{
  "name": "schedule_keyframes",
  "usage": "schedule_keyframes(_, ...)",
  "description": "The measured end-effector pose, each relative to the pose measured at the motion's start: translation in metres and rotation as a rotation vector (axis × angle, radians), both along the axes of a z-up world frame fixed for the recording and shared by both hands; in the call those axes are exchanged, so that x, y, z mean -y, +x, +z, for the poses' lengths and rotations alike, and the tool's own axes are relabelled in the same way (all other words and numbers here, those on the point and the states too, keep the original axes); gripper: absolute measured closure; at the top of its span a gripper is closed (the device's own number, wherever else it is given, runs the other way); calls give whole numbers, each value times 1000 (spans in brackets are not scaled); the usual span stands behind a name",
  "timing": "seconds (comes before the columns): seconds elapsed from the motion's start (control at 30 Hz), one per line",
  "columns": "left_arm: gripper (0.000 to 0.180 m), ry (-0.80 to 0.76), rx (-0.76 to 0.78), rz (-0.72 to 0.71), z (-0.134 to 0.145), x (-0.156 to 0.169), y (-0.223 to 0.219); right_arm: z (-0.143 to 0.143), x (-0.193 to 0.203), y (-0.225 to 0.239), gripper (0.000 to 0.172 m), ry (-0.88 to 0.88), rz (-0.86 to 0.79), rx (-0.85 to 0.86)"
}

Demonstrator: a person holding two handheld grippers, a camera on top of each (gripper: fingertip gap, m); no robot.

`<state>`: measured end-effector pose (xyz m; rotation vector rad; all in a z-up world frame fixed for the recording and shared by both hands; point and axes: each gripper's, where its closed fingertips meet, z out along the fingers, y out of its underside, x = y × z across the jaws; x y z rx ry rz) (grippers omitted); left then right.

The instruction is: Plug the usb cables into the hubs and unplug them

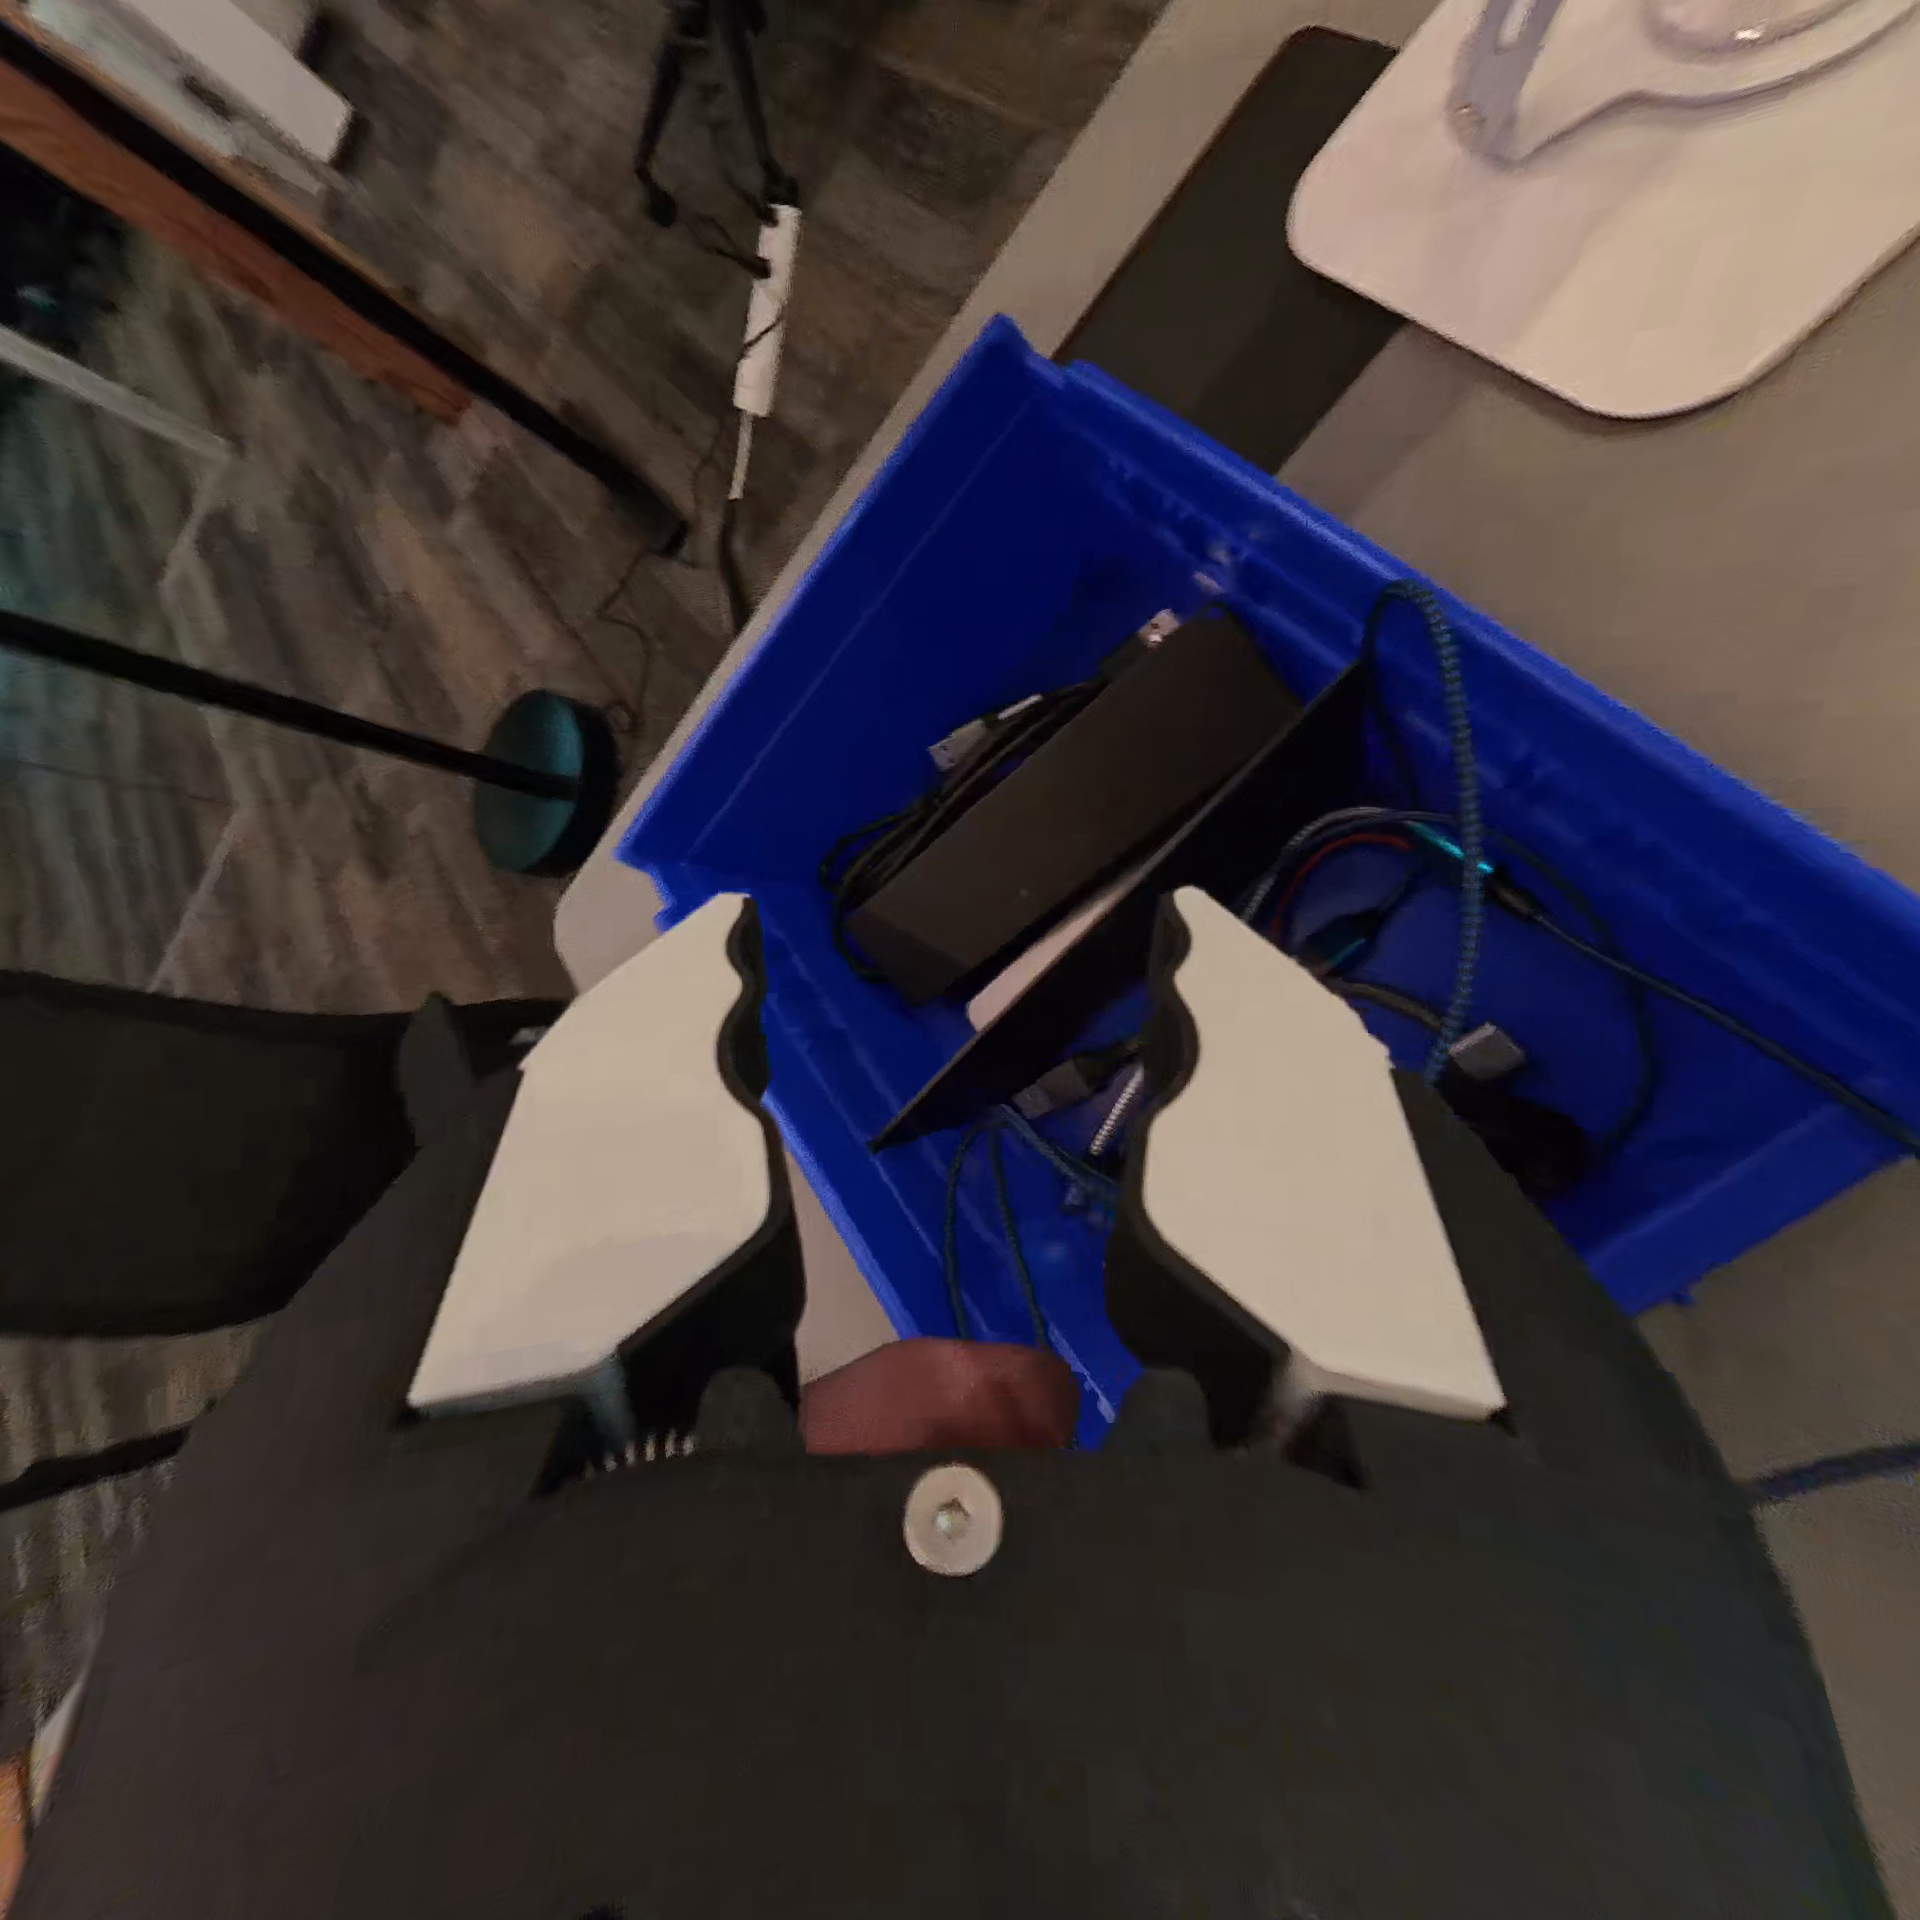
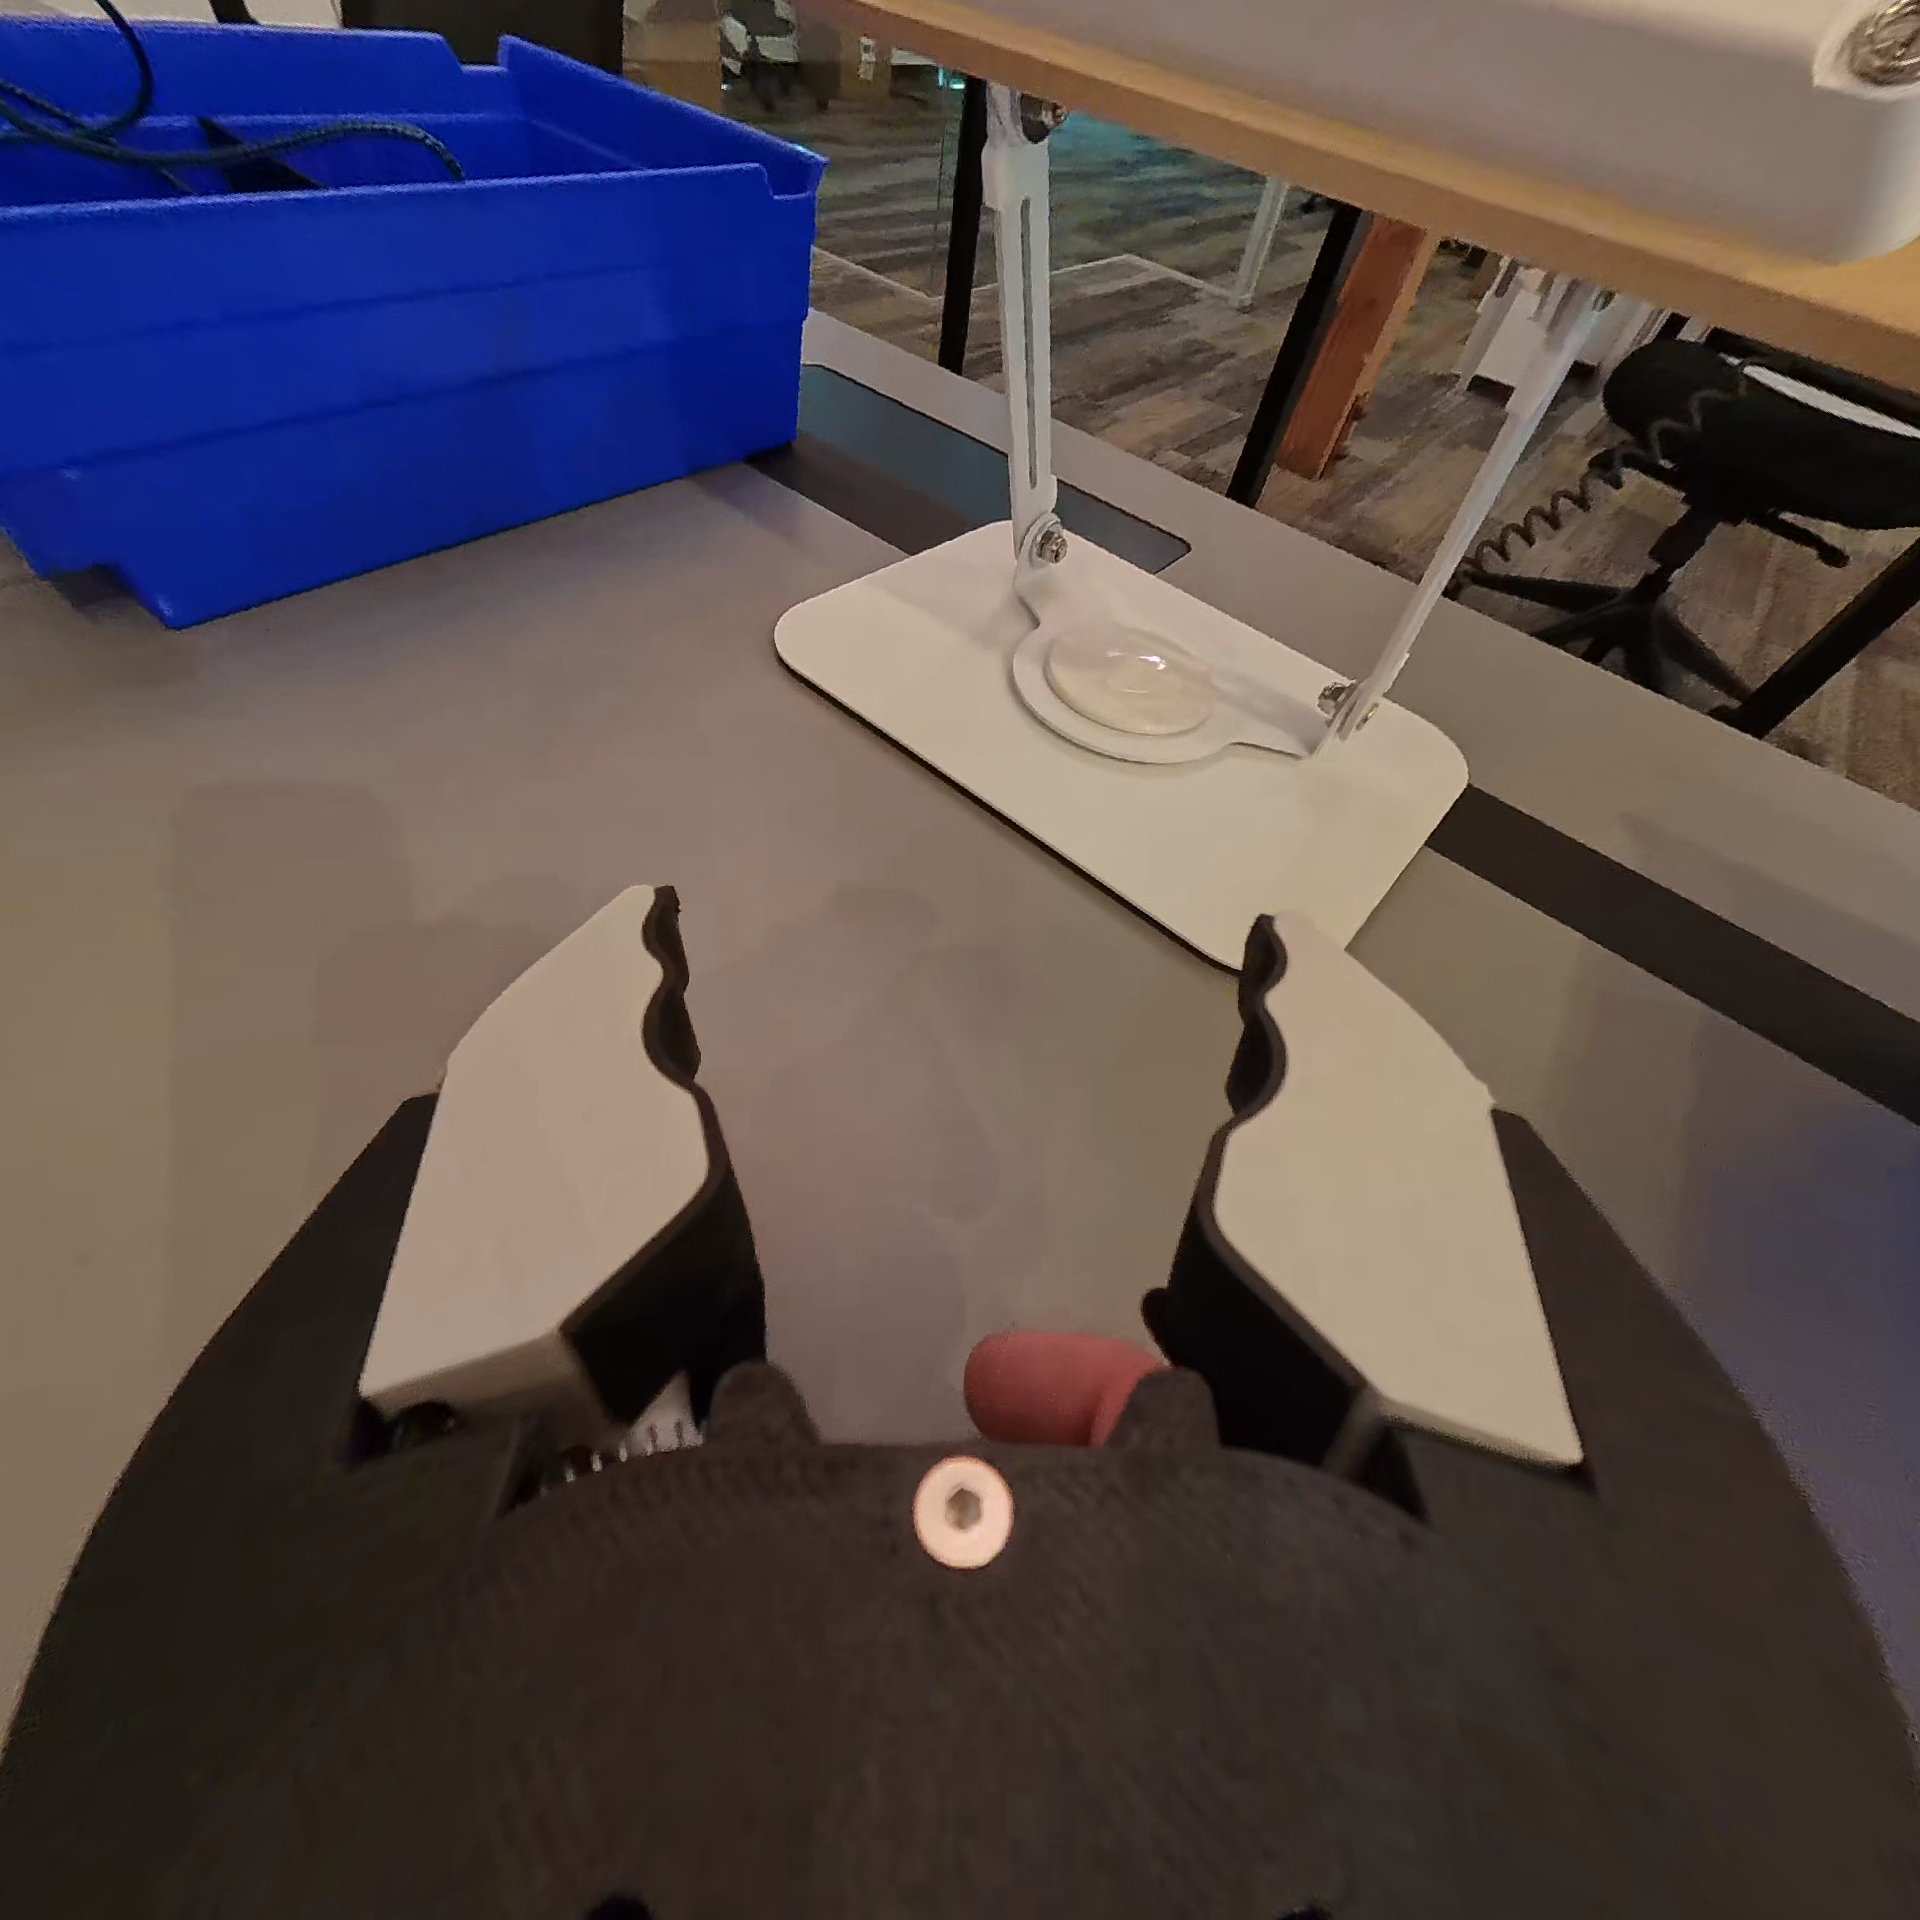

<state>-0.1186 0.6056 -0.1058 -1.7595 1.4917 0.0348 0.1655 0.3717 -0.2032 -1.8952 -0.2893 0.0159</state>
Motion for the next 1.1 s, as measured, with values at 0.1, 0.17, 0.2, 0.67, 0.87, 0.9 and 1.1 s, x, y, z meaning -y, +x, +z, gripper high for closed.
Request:
schedule_keyframes(0.1, 108, -3, -56, -21, -4, 0, -9, -1, 1, -4, 76, 0, 18, 25)
schedule_keyframes(0.17, 113, -3, -63, -53, -3, 4, -13, -2, 2, -8, 78, 0, 37, 50)
schedule_keyframes(0.2, 113, -39, -54, -73, -2, 12, -14, -2, 2, -10, 79, 2, 45, 58)
schedule_keyframes(0.67, 149, -359, -338, -358, -75, 122, -38, -2, 4, -13, 80, 7, 67, 54)
schedule_keyframes(0.87, 147, -332, -426, -370, -107, 90, -32, -2, 4, -13, 79, 5, 66, 56)
schedule_keyframes(0.9, 147, -343, -442, -370, -112, 86, -32, -2, 4, -13, 79, 5, 66, 57)
schedule_keyframes(1.1, 146, -418, -545, -406, -139, 79, -33, -3, 4, -13, 79, 0, 69, 58)
